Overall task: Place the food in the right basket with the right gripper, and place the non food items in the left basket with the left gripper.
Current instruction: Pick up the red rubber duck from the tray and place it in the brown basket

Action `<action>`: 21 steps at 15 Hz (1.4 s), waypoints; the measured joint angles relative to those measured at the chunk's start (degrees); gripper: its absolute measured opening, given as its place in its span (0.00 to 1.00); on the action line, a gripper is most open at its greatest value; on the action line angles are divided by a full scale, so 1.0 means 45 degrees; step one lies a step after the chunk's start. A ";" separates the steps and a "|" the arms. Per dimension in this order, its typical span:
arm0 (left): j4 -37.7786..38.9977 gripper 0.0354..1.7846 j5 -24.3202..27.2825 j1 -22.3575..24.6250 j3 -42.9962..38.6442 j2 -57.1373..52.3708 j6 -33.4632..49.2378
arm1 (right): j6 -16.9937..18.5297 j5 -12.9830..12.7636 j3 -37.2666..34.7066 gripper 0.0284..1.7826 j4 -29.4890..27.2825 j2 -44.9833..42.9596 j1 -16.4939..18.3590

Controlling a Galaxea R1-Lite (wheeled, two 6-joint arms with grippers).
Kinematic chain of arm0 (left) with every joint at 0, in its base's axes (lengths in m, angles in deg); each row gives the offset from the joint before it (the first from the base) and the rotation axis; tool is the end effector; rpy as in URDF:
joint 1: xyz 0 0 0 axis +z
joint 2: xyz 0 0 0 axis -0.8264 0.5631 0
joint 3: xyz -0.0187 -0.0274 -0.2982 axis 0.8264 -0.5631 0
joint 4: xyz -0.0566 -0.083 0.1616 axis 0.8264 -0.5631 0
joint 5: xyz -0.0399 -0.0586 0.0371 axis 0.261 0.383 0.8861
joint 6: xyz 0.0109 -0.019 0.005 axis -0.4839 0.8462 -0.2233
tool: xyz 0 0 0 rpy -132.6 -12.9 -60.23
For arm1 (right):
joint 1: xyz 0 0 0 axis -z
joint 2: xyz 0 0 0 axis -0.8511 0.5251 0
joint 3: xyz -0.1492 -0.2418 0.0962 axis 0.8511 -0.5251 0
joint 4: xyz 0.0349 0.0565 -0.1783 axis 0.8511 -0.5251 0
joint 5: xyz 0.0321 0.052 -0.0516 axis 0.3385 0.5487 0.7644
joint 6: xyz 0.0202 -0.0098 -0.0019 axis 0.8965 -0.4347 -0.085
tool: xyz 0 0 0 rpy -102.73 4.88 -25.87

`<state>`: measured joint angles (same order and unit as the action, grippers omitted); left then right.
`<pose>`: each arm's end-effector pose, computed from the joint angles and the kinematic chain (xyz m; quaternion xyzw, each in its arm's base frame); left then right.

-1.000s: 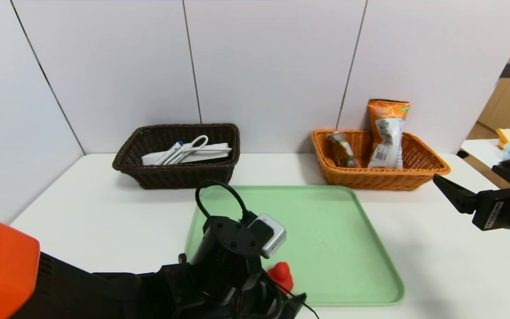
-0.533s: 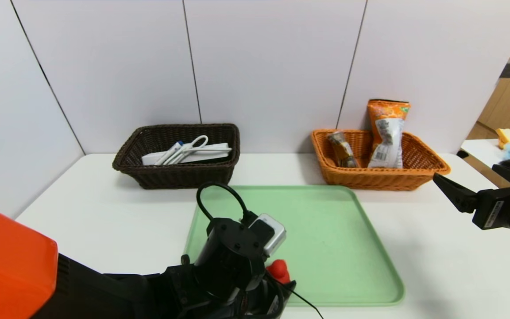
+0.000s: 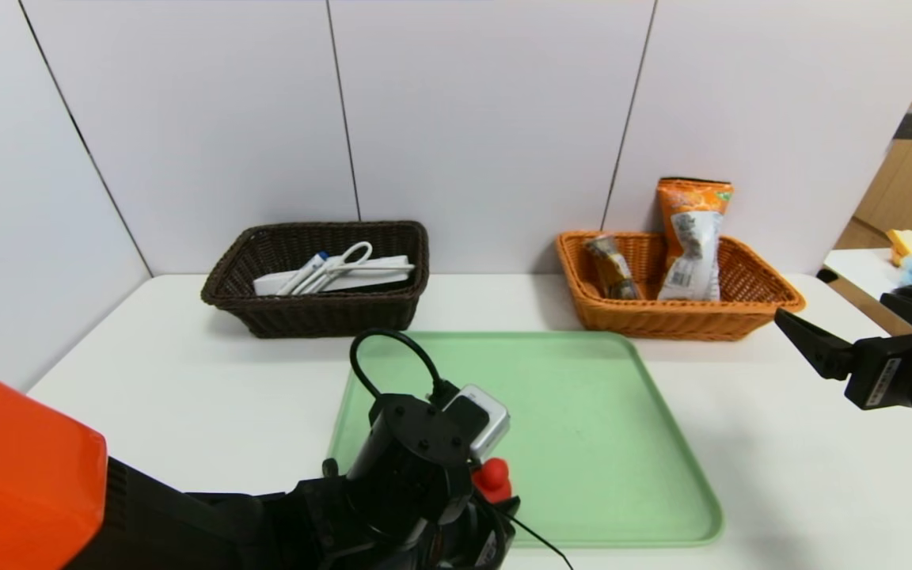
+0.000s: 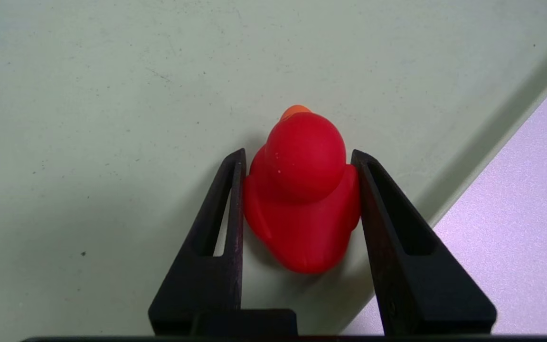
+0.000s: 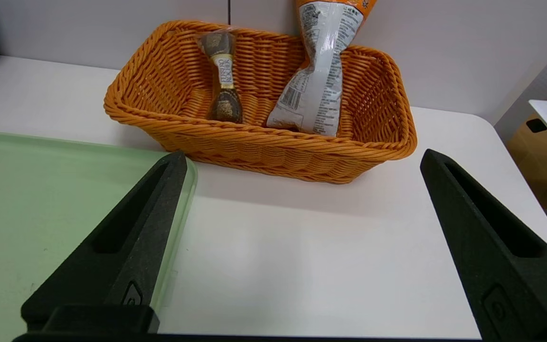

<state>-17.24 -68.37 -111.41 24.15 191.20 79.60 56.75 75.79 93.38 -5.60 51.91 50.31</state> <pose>0.1779 -0.2556 0.0970 0.0851 0.2601 -0.3787 0.8842 0.1691 0.0211 0.1857 -0.0578 0.0363 0.0140 0.9976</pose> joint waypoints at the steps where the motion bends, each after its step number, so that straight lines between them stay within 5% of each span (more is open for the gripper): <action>1: 0.0005 0.40 -0.0016 0.0000 -0.0014 -0.0008 -0.0016 | -0.0005 -0.0008 0.0000 0.95 -0.0003 0.0000 0.0000; 6: 0.0035 0.39 -0.0867 0.0520 0.0759 -0.0772 -0.0607 | 0.0000 -0.0003 -0.0011 0.95 -0.0014 0.0005 0.0000; 14: -0.0742 0.38 0.0008 0.4521 0.2652 -0.2495 -0.2305 | -0.0043 0.0098 0.0000 0.95 -0.0024 0.0138 -0.0022; 21: -0.7742 0.37 0.2132 0.8558 0.8233 -0.2300 -0.2595 | -0.0049 0.0152 0.0005 0.95 -0.0019 0.0152 -0.0030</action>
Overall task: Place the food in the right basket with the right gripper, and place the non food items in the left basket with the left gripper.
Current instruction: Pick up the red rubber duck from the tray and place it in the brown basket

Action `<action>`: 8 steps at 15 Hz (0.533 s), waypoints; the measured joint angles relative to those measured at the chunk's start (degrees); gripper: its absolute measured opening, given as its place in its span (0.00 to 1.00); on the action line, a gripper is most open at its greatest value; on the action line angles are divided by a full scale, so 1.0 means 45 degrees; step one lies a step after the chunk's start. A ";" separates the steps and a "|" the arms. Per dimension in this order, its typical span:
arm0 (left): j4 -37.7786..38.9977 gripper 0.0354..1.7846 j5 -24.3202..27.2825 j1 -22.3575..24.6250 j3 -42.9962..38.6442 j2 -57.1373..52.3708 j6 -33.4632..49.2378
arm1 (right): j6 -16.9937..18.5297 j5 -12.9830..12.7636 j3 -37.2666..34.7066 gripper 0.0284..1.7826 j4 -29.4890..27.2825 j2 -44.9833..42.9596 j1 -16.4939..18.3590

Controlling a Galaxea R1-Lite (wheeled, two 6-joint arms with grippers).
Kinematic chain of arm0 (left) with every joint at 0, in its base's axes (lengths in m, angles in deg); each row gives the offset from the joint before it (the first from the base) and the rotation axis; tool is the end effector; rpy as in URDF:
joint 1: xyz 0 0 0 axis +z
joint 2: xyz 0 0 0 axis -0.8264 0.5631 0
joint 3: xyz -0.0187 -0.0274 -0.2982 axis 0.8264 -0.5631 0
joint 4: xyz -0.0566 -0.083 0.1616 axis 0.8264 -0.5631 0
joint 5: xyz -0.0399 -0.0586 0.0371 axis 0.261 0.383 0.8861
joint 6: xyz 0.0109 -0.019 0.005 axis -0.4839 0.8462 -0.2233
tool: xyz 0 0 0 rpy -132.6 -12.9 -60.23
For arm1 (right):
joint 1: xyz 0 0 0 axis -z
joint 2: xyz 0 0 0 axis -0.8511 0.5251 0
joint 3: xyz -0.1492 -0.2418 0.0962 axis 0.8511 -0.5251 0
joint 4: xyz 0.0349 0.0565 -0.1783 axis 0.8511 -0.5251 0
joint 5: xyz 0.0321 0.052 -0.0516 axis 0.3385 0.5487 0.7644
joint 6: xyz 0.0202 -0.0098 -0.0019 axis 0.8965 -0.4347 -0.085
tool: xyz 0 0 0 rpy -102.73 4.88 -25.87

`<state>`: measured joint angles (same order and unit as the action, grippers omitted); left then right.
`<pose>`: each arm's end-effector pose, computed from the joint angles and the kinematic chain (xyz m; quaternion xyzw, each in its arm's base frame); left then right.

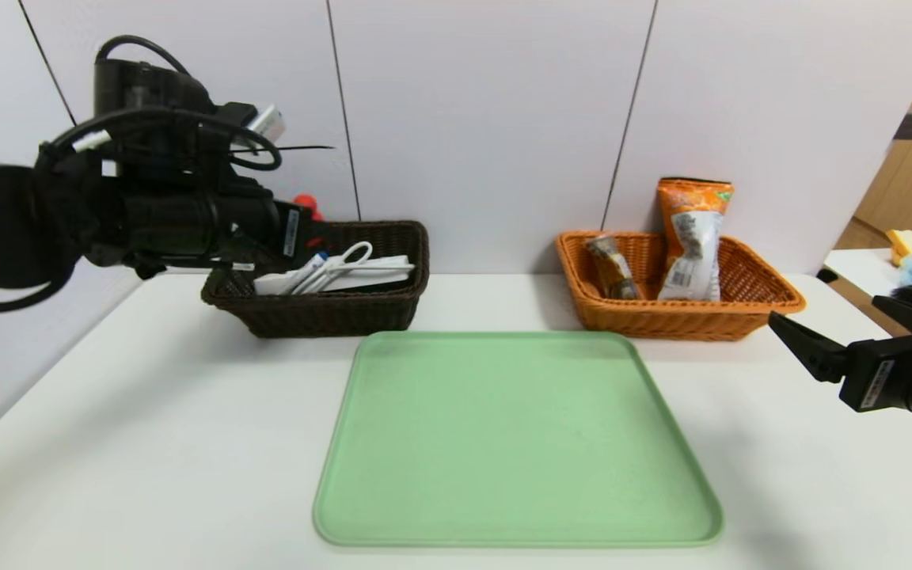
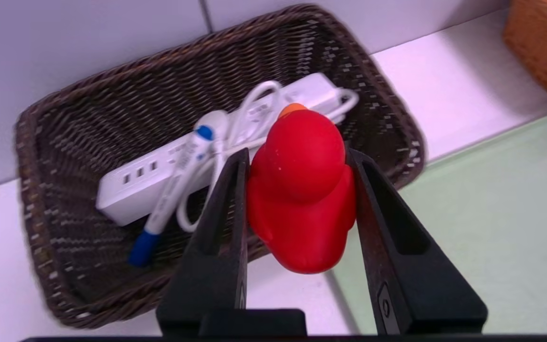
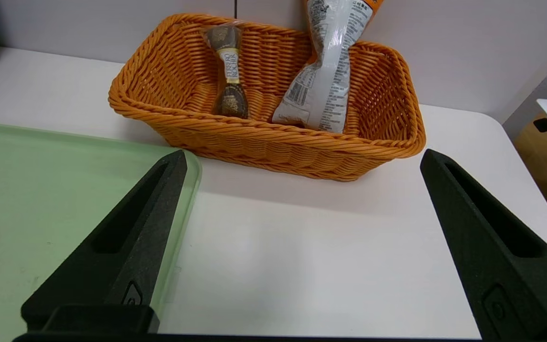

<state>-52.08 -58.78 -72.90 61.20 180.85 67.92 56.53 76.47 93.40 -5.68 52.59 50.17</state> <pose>0.3097 -0.0967 0.2711 0.0563 0.1605 -0.1736 0.9700 0.1712 0.0221 0.1836 -0.0603 0.0423 0.0216 0.9970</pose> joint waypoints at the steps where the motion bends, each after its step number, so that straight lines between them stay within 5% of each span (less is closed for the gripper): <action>1: -0.1119 0.37 0.0073 0.0414 0.0918 0.0284 0.0008 | 0.0005 0.0005 0.0000 0.95 -0.0005 0.0000 0.0000; 5: -0.4708 0.37 0.0211 0.1704 0.3706 0.1961 0.0046 | 0.0005 0.0005 0.0000 0.95 0.0000 0.0011 0.0008; 8: -0.4947 0.36 0.0225 0.2254 0.4215 0.2956 0.0057 | 0.0011 0.0005 0.0000 0.95 0.0000 0.0079 0.0019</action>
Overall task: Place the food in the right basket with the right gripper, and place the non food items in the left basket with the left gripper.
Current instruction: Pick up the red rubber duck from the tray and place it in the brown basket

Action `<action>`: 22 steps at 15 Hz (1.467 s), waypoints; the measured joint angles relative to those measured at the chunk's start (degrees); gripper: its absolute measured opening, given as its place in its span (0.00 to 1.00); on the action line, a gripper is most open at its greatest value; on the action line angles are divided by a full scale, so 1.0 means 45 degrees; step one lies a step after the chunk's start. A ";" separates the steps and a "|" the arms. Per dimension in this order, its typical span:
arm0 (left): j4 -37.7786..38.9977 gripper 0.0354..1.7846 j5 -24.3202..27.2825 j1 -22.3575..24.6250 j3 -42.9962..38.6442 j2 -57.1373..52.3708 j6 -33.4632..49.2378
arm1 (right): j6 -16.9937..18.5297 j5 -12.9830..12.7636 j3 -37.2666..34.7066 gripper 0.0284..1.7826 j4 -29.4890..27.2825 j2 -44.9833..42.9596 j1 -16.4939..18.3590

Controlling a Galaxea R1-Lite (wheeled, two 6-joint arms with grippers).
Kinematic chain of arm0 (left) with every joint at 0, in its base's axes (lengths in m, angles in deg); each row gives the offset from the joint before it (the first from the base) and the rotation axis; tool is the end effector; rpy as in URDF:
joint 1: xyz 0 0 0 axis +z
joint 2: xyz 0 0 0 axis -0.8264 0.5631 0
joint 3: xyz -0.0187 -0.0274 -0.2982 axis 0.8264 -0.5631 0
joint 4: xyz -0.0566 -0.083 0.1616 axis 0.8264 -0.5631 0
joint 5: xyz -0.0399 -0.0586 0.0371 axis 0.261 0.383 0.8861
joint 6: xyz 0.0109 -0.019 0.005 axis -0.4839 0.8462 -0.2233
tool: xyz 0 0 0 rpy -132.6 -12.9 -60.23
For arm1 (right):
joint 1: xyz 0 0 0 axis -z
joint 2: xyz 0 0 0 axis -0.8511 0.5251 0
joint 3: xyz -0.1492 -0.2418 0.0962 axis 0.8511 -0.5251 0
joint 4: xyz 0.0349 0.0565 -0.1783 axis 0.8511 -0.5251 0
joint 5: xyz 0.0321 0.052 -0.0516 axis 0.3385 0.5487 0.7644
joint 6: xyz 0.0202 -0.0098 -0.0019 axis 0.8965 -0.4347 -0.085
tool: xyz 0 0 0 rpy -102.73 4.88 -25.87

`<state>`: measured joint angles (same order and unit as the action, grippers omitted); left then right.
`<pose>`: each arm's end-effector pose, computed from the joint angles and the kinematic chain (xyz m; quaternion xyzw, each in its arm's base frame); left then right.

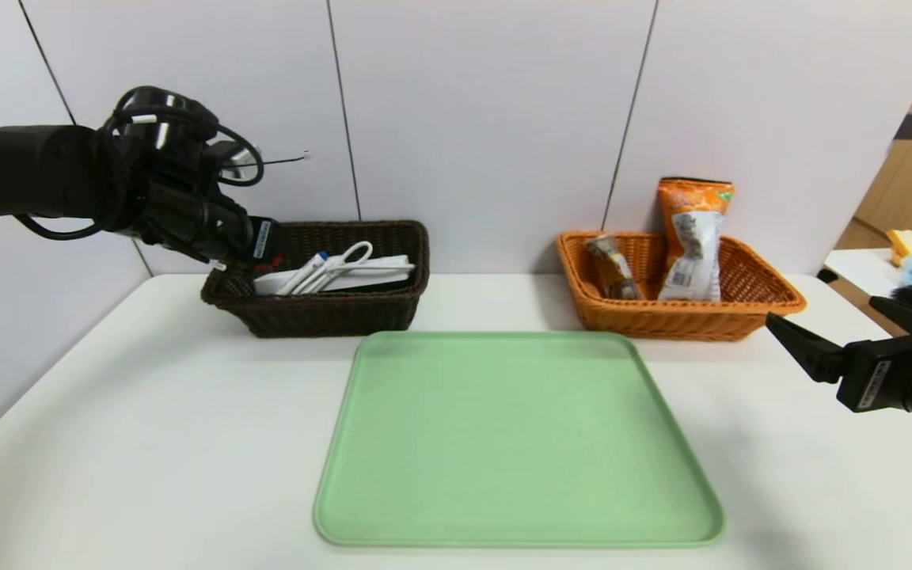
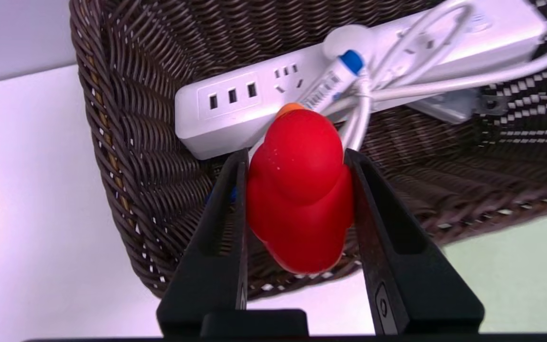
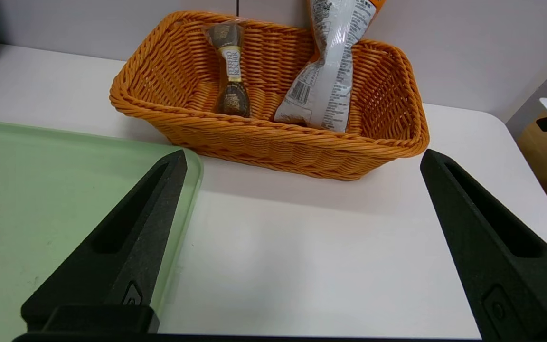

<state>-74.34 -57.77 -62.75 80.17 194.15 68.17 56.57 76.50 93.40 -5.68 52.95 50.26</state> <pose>0.3735 -0.0473 0.2470 0.0415 0.3052 -0.0970 0.9464 0.1724 0.0220 0.1825 -0.0603 0.0455 0.0212 0.9969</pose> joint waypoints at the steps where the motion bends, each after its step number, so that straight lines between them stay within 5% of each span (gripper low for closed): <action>1: 0.0054 0.36 0.0000 0.0092 0.0073 0.0274 0.0019 | 0.0000 -0.0005 0.0000 0.95 0.0011 0.0049 -0.0005; 10: 0.0580 0.36 -0.0122 0.0190 0.0165 0.1241 0.0024 | -0.0005 0.0005 0.0005 0.95 0.0035 0.0374 -0.0019; 15: 0.0986 0.65 -0.0179 0.0219 0.0141 0.1279 0.0238 | -0.0005 0.0014 0.0000 0.95 0.0195 0.0498 -0.0024; 22: 0.1463 0.83 -0.0179 0.0219 0.0065 0.0929 0.0393 | -0.0016 0.0005 0.0038 0.95 0.0534 0.0796 -0.0049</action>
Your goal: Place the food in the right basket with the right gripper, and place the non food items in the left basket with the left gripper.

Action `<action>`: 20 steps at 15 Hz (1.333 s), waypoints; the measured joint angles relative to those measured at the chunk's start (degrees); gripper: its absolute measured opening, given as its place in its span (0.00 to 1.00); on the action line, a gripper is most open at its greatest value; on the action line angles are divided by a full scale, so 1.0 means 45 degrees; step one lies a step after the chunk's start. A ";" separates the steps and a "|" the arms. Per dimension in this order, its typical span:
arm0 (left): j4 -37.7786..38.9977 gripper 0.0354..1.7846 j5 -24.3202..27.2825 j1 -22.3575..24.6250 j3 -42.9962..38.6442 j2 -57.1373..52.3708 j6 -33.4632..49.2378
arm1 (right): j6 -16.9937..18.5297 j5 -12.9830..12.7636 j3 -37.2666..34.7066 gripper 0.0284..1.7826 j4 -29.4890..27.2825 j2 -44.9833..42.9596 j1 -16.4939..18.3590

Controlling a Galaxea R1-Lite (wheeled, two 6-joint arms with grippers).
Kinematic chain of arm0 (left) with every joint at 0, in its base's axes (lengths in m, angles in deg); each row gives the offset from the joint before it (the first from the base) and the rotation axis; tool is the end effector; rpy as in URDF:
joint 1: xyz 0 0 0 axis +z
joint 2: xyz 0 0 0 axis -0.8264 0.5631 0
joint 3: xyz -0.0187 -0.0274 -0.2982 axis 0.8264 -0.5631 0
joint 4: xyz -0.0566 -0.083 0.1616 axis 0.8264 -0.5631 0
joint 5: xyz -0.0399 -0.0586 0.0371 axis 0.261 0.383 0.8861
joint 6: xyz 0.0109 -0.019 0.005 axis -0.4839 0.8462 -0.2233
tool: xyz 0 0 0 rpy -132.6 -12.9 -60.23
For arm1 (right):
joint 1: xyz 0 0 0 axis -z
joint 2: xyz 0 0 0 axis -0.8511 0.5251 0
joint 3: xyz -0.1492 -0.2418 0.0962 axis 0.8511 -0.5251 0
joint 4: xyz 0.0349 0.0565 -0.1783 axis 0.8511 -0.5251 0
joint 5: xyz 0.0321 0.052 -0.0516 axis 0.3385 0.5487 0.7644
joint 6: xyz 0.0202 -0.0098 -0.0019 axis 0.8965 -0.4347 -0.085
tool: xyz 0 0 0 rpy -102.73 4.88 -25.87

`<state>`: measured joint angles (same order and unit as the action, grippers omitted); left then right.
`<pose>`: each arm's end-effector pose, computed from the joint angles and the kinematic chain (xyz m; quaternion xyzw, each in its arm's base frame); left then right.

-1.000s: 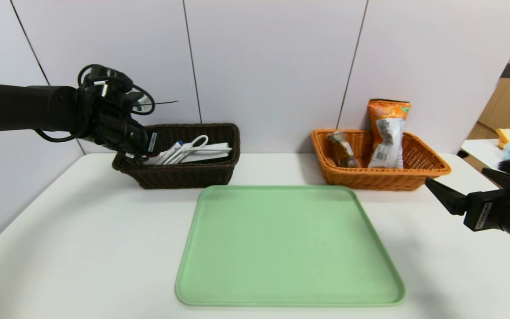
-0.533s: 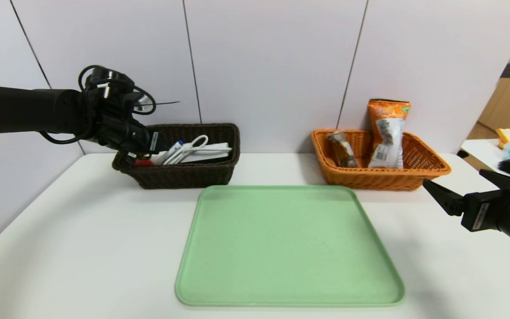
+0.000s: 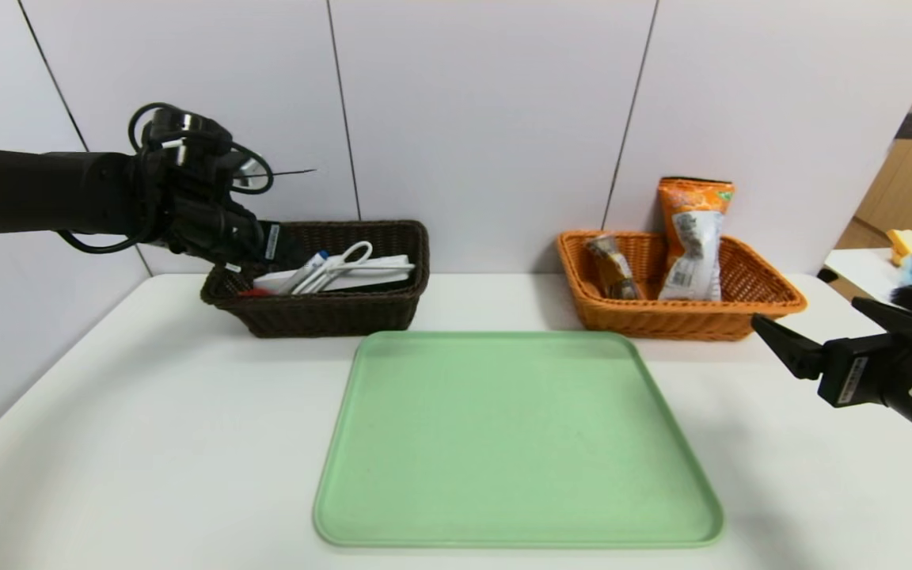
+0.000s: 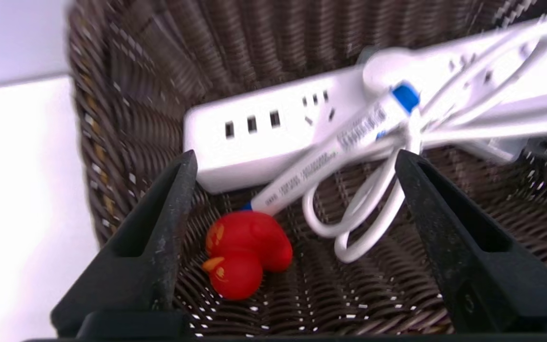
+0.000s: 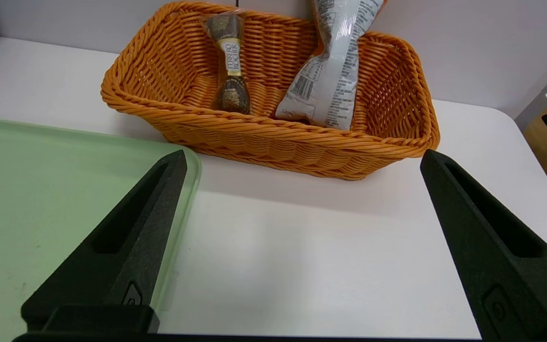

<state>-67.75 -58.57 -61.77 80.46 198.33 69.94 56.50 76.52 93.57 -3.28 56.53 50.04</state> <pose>0.3984 -0.0432 0.2297 0.0259 0.2844 -0.0777 0.9552 0.1841 0.0244 0.1763 -0.0620 0.0541 0.0238 0.9963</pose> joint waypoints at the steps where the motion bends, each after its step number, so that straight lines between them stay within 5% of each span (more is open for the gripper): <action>1: 0.0355 0.84 0.0024 0.0000 -0.0005 -0.0135 0.0157 | -0.0003 0.0000 0.0043 0.95 0.0005 0.0033 -0.0030; 7: 0.1555 0.90 0.0057 -0.0019 -0.1078 -0.1750 0.0182 | -0.0027 0.0000 0.0165 0.95 0.0022 0.0130 -0.0203; 20: 0.5291 0.94 -0.0767 -0.0060 -0.9872 -0.9102 0.0493 | -0.0024 -0.0108 -0.0219 0.95 0.0011 -0.0490 -0.0889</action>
<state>-43.95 -62.02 -62.03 36.04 157.37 72.16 56.39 76.04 92.59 -3.23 54.33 46.04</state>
